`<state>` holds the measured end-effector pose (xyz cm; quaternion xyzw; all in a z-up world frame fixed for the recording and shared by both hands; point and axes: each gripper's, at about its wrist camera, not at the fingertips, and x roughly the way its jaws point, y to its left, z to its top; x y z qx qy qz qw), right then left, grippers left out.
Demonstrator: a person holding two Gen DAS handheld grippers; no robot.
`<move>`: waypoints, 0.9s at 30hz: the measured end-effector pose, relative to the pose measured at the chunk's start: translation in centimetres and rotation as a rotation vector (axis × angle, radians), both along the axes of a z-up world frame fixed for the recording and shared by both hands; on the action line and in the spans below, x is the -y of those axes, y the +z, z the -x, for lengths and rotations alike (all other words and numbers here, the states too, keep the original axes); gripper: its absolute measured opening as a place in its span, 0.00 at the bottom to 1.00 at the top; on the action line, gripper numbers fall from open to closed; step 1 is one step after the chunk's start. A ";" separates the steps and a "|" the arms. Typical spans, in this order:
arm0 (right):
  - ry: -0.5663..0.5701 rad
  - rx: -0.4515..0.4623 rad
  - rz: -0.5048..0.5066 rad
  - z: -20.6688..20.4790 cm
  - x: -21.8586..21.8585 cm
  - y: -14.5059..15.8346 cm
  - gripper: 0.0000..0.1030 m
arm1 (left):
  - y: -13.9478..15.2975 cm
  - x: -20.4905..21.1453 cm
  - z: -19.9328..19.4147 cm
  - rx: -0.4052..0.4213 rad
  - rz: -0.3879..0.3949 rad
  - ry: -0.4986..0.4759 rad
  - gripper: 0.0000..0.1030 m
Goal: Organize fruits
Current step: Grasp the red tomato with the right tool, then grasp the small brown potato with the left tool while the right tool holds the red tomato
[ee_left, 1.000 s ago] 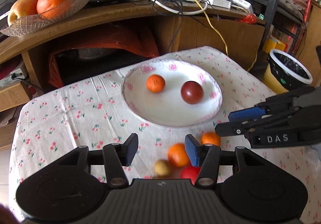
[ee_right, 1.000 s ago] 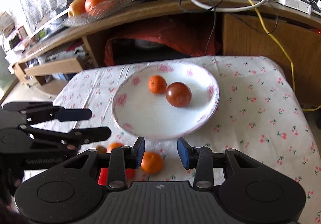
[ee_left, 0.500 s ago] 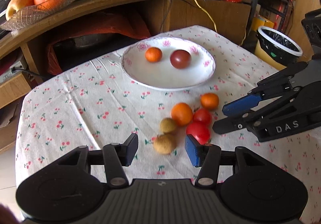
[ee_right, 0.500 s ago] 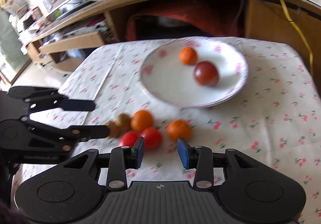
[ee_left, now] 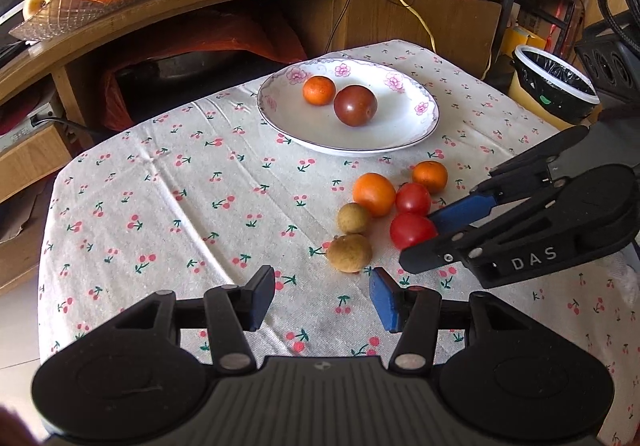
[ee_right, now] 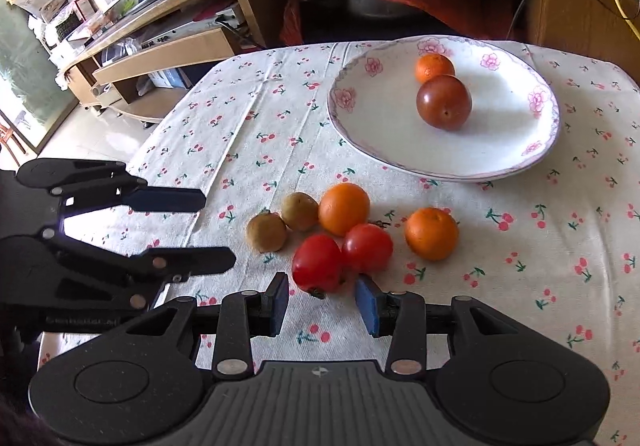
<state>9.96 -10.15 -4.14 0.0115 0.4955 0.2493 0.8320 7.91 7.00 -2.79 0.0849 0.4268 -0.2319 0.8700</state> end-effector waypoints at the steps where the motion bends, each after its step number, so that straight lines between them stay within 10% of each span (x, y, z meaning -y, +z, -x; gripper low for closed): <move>1: 0.000 0.008 0.001 0.0 -0.1 0.0 0.35 | 0.0 0.0 0.0 -0.003 0.004 0.001 0.58; 22: -0.019 0.011 0.028 0.8 2.1 0.8 0.23 | -2.0 3.5 -1.6 0.010 -0.041 -0.013 0.58; 27: -0.029 0.014 0.066 1.0 2.8 0.6 0.23 | -1.8 4.3 -1.5 0.003 -0.050 -0.007 0.41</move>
